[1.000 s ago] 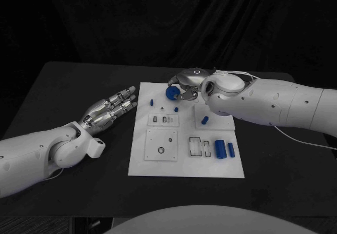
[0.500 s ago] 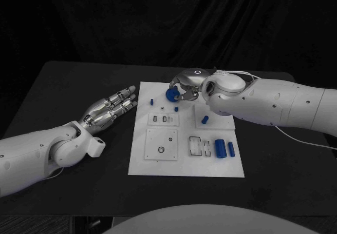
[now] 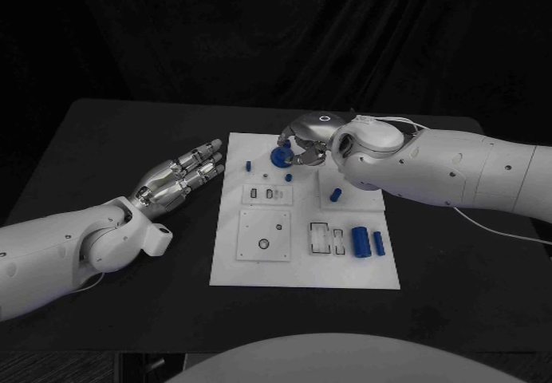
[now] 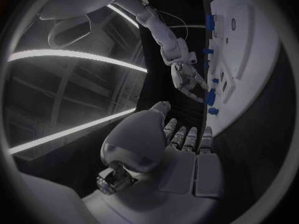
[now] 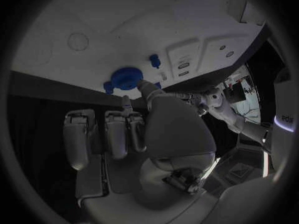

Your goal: Assemble the parts on the task board

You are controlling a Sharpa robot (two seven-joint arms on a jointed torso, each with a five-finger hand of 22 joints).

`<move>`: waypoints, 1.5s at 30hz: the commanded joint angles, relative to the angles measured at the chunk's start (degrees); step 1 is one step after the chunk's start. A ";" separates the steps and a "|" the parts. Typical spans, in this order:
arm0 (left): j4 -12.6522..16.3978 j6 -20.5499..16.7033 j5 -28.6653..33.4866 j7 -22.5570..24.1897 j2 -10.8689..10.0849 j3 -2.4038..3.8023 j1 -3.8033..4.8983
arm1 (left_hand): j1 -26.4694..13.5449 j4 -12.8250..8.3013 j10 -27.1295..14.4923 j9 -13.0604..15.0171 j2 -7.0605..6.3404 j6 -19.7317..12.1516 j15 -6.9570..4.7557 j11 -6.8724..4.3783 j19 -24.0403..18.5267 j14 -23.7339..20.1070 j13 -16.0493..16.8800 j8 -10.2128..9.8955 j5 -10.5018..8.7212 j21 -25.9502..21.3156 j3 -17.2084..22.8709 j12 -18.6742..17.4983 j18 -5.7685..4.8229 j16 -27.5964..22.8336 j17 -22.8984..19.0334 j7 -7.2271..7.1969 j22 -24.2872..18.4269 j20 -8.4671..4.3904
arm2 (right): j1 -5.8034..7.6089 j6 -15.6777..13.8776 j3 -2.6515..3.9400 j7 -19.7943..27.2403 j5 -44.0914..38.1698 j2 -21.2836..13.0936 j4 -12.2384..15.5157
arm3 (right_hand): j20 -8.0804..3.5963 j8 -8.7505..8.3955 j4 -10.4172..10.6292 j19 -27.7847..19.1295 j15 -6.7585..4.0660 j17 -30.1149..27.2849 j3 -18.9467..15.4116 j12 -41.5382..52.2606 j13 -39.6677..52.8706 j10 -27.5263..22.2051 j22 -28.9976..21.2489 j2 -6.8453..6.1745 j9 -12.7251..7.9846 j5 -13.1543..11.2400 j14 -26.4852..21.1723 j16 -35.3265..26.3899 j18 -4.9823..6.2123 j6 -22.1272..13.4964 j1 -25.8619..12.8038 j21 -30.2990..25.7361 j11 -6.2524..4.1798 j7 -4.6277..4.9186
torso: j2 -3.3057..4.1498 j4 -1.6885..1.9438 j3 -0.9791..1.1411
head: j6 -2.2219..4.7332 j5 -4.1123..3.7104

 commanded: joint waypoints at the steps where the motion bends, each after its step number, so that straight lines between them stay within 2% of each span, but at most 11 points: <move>1: 0.16 0.62 0.08 11.07 0.05 0.04 -0.08 | -0.55 -0.10 0.10 -0.05 -0.15 -0.52 0.51 0.30 0.17 -0.02 -0.10 0.16 0.19 -0.20 0.39 -0.38 0.26 -0.21 -0.09 0.00 -0.05 0.38 | -0.16 -2.11 0.03 0.32 -0.36 -0.17 0.17 | -0.11 -0.27 0.10 5.84 -0.14 15.09 -0.15 0.15 15.10 6.06 15.07 0.06 -0.29 -0.31 6.04 0.17 -0.45 -0.59 -0.52 0.15 -0.10 -0.09 | 0.04 0.06 0.00 | -0.03 -0.02; 8: 0.27 0.44 0.08 11.13 -0.38 0.04 -0.13 | -0.58 -0.12 0.10 -0.05 -0.12 -0.55 0.53 0.30 0.17 -0.02 -0.10 0.15 0.20 -0.20 0.47 -0.38 0.26 -0.21 -0.09 0.01 -0.05 0.40 | 0.49 -5.09 0.05 0.40 -0.36 -2.07 1.52 | -0.17 0.38 0.15 5.84 -0.21 15.09 -0.30 0.15 15.10 6.06 15.07 0.09 -0.45 -0.37 6.04 0.17 -0.45 0.83 -0.38 0.15 -0.11 0.04 | 0.02 0.02 -0.01 | 0.43 0.13; 12: 0.33 0.22 0.08 11.20 -0.54 0.04 -0.18 | -0.62 -0.17 0.10 -0.01 -0.13 -0.34 0.54 0.30 0.17 -0.02 -0.10 0.19 0.23 -0.20 0.58 -0.38 0.26 -0.21 -0.09 0.02 -0.05 0.41 | 2.18 -3.85 0.03 -0.48 -0.36 -6.08 5.35 | -0.14 0.75 0.82 5.84 -0.15 15.09 -0.90 0.15 15.10 6.06 15.07 0.04 -0.60 -1.69 6.04 0.17 -0.45 2.59 -0.96 0.15 0.03 0.20 | 0.02 0.09 -0.01 | 0.92 0.04; 16: 0.77 -0.22 0.08 11.17 -0.77 0.04 -0.24 | -0.68 -0.25 0.10 0.01 -0.18 -0.21 0.54 0.27 0.17 -0.02 -0.10 0.23 0.27 -0.20 0.68 -0.38 0.26 -0.21 -0.09 0.08 -0.05 0.41 | 4.60 -0.37 -0.11 -0.69 2.07 -13.91 11.93 | -0.26 0.96 1.88 5.84 -0.32 15.09 -1.69 0.15 15.10 6.06 15.07 0.43 -0.81 -4.71 6.04 0.17 -0.45 4.28 -1.68 0.15 -0.28 -0.30 | -0.01 0.02 0.01 | 1.52 -0.06; 18: 1.02 -0.39 0.08 11.13 -0.87 0.04 -0.26 | -0.68 -0.25 0.10 0.01 -0.18 -0.21 0.54 0.27 0.17 -0.02 -0.10 0.23 0.27 -0.20 0.68 -0.38 0.26 -0.21 -0.09 0.08 -0.05 0.41 | 5.24 -0.13 -0.28 0.25 3.80 -17.39 14.20 | -0.41 1.40 2.27 5.84 -0.46 15.09 -1.83 0.15 15.10 6.06 15.07 0.77 -0.81 -5.25 6.04 0.17 -0.45 5.88 -1.62 0.15 -0.43 -0.37 | -0.23 -0.28 0.04 | 1.76 -0.22; 21: 1.35 -0.52 0.08 11.08 -0.99 0.04 -0.30 | -0.68 -0.25 0.10 0.01 -0.18 -0.21 0.54 0.27 0.17 -0.02 -0.10 0.23 0.27 -0.20 0.68 -0.38 0.26 -0.21 -0.09 0.08 -0.05 0.41 | 5.84 -0.32 -0.59 1.76 5.54 -22.15 16.42 | -0.69 2.01 2.64 5.84 -0.82 15.09 -2.00 0.15 15.10 6.06 15.07 0.79 -0.79 -5.45 6.04 0.17 -0.45 8.07 -1.48 0.15 -0.65 -0.82 | -0.47 -0.28 0.02 | 2.14 -0.50; 24: 1.47 -0.47 0.08 11.08 -0.93 0.04 -0.39 | -0.68 -0.25 0.10 0.01 -0.18 -0.21 0.54 0.27 0.17 -0.02 -0.10 0.23 0.27 -0.20 0.68 -0.38 0.26 -0.21 -0.09 0.08 -0.05 0.41 | 6.00 -0.07 -0.85 2.39 6.43 -25.75 17.21 | -0.91 0.58 3.28 5.84 -1.03 15.09 -2.57 0.15 15.10 6.06 15.07 0.36 -1.72 -7.12 6.04 0.17 -0.45 6.63 -1.38 0.15 -0.99 -1.13 | -0.71 -0.38 0.01 | 2.10 -0.44; 27: 1.49 -0.37 0.08 11.09 -0.70 0.04 -0.47 | -0.74 -0.32 0.10 0.01 -0.23 -0.22 0.55 0.26 0.17 -0.02 -0.10 0.23 0.29 -0.20 0.75 -0.38 0.26 -0.21 -0.09 0.12 -0.05 0.41 | 5.48 0.33 -0.99 2.63 6.72 -28.84 17.50 | -1.07 -0.23 3.54 5.84 -1.11 15.09 -2.94 0.15 15.10 6.06 15.07 0.08 -2.53 -7.93 6.04 0.17 -0.45 5.13 -0.90 0.15 -1.17 -1.31 | -1.00 -0.48 0.02 | 1.88 -0.29; 33: 1.65 -0.25 0.08 11.12 -0.70 0.04 -0.63 | -0.74 -0.32 0.10 0.01 -0.23 -0.22 0.55 0.26 0.17 -0.02 -0.10 0.23 0.29 -0.20 0.75 -0.38 0.26 -0.21 -0.09 0.12 -0.05 0.41 | 3.15 -0.16 -1.13 2.82 4.95 -32.49 17.10 | -1.28 -0.28 4.22 5.84 -1.34 15.09 -3.63 0.15 15.10 6.06 15.07 -0.29 -3.54 -9.08 6.04 0.17 -0.45 3.43 -0.57 0.15 -1.43 -1.64 | -1.58 -0.45 -0.06 | 1.08 -0.11; 38: 1.64 -0.09 0.08 11.18 -0.76 0.04 -0.79 | -0.77 -0.35 0.10 0.00 -0.24 -0.27 0.56 0.27 0.17 -0.02 -0.10 0.22 0.30 -0.20 0.81 -0.38 0.26 -0.21 -0.09 0.15 -0.05 0.41 | 1.00 -1.76 -1.16 3.16 4.07 -33.01 15.65 | -1.33 -0.15 4.37 5.84 -1.41 15.09 -3.83 0.15 15.10 6.06 15.07 -0.46 -3.66 -9.43 6.04 0.17 -0.45 3.46 -0.46 0.15 -1.46 -1.66 | -1.79 -0.58 0.02 | 0.64 -0.06; 45: 1.54 0.17 0.08 11.18 -0.78 0.04 -0.92 | -0.79 -0.38 0.10 0.00 -0.21 -0.30 0.57 0.28 0.17 -0.02 -0.10 0.22 0.32 -0.20 0.87 -0.38 0.25 -0.21 -0.09 0.17 -0.05 0.42 | -1.11 -2.14 -1.18 2.20 3.75 -31.40 12.16 | -1.37 -0.13 4.36 5.84 -1.41 15.09 -4.00 0.15 15.10 6.06 15.07 -0.72 -3.79 -9.59 6.04 0.17 -0.45 3.40 -0.22 0.15 -1.41 -1.47 | -1.84 -0.13 -0.08 | 0.50 -0.45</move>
